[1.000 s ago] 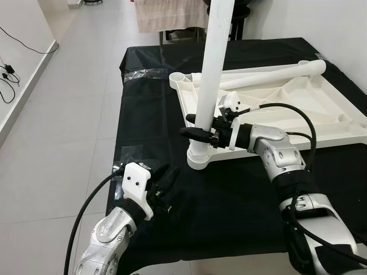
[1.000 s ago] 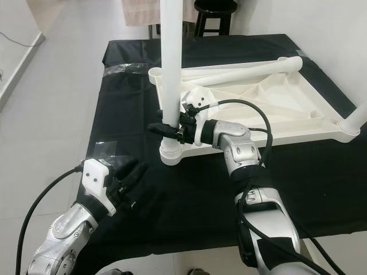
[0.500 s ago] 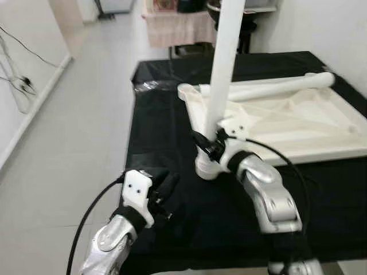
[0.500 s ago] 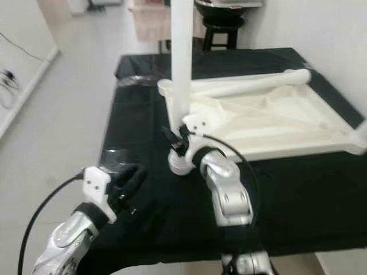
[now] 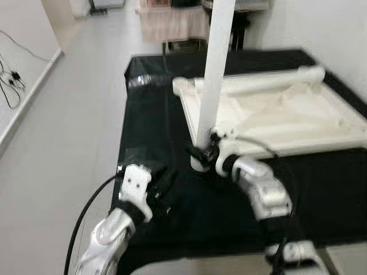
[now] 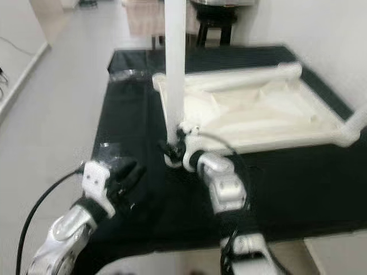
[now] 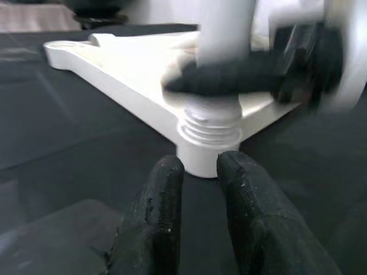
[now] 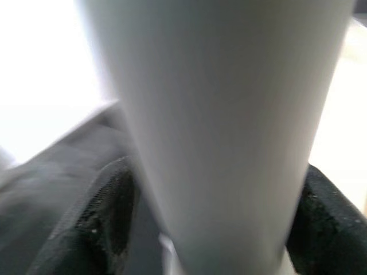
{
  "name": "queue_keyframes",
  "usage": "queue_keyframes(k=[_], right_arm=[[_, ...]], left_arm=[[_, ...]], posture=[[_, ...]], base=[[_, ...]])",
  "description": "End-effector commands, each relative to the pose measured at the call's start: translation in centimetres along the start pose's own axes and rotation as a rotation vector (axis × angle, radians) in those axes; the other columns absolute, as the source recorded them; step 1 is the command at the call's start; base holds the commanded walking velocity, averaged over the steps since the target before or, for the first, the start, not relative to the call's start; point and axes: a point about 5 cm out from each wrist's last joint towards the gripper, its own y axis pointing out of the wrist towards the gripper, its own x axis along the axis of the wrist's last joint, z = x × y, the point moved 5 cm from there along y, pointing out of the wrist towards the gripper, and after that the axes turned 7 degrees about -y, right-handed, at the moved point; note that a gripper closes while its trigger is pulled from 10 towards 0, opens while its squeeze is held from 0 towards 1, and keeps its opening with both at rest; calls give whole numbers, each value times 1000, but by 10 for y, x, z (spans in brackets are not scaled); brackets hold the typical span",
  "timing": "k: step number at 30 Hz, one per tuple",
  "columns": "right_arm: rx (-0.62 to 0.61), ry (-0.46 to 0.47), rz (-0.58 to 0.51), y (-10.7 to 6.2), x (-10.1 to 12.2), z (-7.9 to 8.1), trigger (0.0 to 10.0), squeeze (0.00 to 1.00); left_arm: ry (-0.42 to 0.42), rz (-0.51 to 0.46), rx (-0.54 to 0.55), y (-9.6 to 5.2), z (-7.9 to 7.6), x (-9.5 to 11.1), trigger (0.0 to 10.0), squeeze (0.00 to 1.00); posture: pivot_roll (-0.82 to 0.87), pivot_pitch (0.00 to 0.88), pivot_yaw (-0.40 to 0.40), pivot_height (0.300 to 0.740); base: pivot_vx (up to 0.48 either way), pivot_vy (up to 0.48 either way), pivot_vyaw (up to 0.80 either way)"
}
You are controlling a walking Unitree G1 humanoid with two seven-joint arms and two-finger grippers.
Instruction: Building children table
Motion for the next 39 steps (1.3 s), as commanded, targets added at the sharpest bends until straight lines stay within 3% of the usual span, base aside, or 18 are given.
queue_keyframes(k=[1, 5, 9, 10, 12, 13, 25, 27, 29, 30, 31, 32, 34, 35, 36, 37, 38, 39], right_arm=[[144, -45, -41, 4, 7, 13, 10000, 0], [295, -105, -25, 6, 7, 11, 10000, 0], [342, -98, -26, 7, 8, 11, 10000, 0], [328, -77, -22, 13, 10, 2, 5529, 0], [328, -77, -22, 13, 10, 2, 5529, 0], [319, -66, -14, 14, 9, -2, 0, 0], [230, -23, -37, -6, -6, -23, 0, 0], [78, 5, -18, -11, -19, -31, 0, 0], [78, 5, -18, -11, -19, -31, 0, 0], [-179, 46, 66, -12, -43, -43, 0, 0], [-179, 46, 66, -12, -43, -43, 0, 0], [-473, 133, 129, -19, -61, -54, 0, 0], [-473, 133, 129, -19, -61, -54, 0, 0], [-576, 247, 215, -24, -88, -27, 0, 0], [-600, 201, 257, -27, -94, -7, 0, 0], [-600, 201, 257, -27, -94, -7, 0, 0], [-512, 94, 194, -13, -74, 0, 0, 0], [-512, 94, 194, -13, -74, 0, 0, 0]], left_arm=[[-14, 15, -1, -1, 0, -4, 10000, 0], [-14, 15, 0, -1, -1, -5, 10000, 0], [-12, 14, 3, -1, -1, -5, 10000, 0], [-11, 13, 5, -1, -1, -5, 10000, 0], [-11, 13, 5, -1, -1, -5, 10000, 0], [-11, 13, 5, -1, -1, -5, 10000, 0], [-17, 9, 2, -1, -3, -3, 10000, 0], [-16, 7, 3, -2, -2, -3, 10000, 0], [-16, 7, 3, -2, -2, -3, 10000, 0], [-15, 6, 3, -2, -2, -2, 10000, 0], [-15, 6, 3, -2, -2, -2, 10000, 0], [-14, 6, 3, -2, 0, -1, 10000, 0], [-14, 6, 3, -2, 0, -1, 10000, 0], [-13, 6, 3, -3, 0, -1, 10000, 0], [-13, 7, 3, -2, 1, -1, 10000, 0], [-13, 7, 3, -2, 1, -1, 10000, 0], [-13, 9, 1, -1, 2, -2, 10000, 0], [-13, 9, 1, -1, 2, -2, 10000, 0]], posture=[[14, 132, -10, 740], [24, 131, -16, 740], [30, 132, -20, 740], [34, 131, -22, 740], [34, 131, -22, 740], [35, 132, -23, 740], [21, 148, -22, 740], [10, 152, -23, 740], [10, 152, -23, 740], [13, 154, -22, 740], [13, 154, -22, 740], [2, 158, -9, 740], [2, 158, -9, 740], [-7, 158, -1, 740], [-7, 158, 2, 740], [-7, 158, 2, 740], [-5, 142, -8, 740], [-5, 142, -8, 740]], base=[[0, 0, 0], [0, 0, 0], [0, 0, 0], [0, 0, 0], [0, 0, 0], [0, 0, 0], [0, 0, 0], [0, 0, 0], [0, 0, 0], [0, 0, 0], [0, 0, 0], [0, 0, 0], [0, 0, 0], [0, 0, 0], [0, 0, 0], [0, 0, 0], [0, 0, 0], [0, 0, 0]])
